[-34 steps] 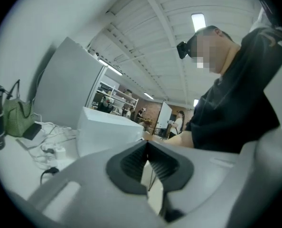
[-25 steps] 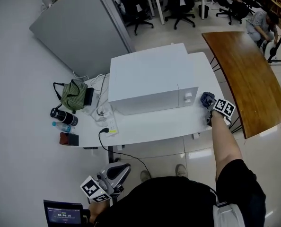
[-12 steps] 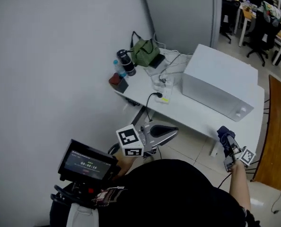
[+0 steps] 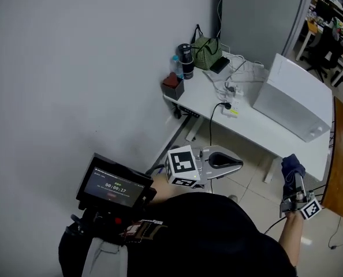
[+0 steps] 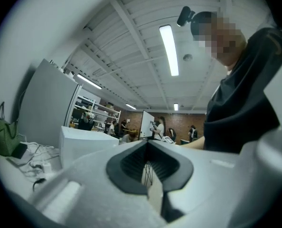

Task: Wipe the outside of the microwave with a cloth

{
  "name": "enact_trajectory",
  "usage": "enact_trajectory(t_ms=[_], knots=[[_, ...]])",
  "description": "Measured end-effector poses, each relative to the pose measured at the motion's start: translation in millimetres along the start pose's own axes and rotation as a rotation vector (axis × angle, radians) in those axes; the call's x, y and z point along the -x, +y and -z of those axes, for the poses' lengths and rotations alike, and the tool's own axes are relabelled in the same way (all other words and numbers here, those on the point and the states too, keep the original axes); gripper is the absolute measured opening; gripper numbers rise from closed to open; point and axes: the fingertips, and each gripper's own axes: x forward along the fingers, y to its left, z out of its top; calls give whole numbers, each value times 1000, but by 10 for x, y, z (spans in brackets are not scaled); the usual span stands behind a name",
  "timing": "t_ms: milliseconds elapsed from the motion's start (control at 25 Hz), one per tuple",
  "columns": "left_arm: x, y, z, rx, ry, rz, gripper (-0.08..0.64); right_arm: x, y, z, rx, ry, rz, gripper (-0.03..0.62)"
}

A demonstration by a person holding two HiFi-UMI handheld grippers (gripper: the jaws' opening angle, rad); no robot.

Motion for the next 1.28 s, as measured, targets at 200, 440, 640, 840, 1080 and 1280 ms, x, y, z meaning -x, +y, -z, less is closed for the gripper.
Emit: enact_trajectory(t_ms=[200, 440, 640, 840, 1080, 1280], knots=[[224, -279, 27, 35, -5, 67, 5, 8, 707, 293, 70, 8, -9, 101], [-134, -935, -47, -22, -1, 137, 5, 579, 1489, -22, 257, -21, -52, 101], [-688, -1550, 9, 21, -42, 109, 5, 1395, 1758, -87, 465, 106, -4, 101], [-901, -1954, 125, 53, -30, 73, 5, 1892, 1820, -30, 490, 146, 7, 104], [-485, -2046, -68, -7, -55, 31, 5, 1612, 2181, 143, 501, 141, -81, 110], [168, -1897, -281, -18, -68, 38, 5, 996, 2603, 431, 514, 165, -81, 110]])
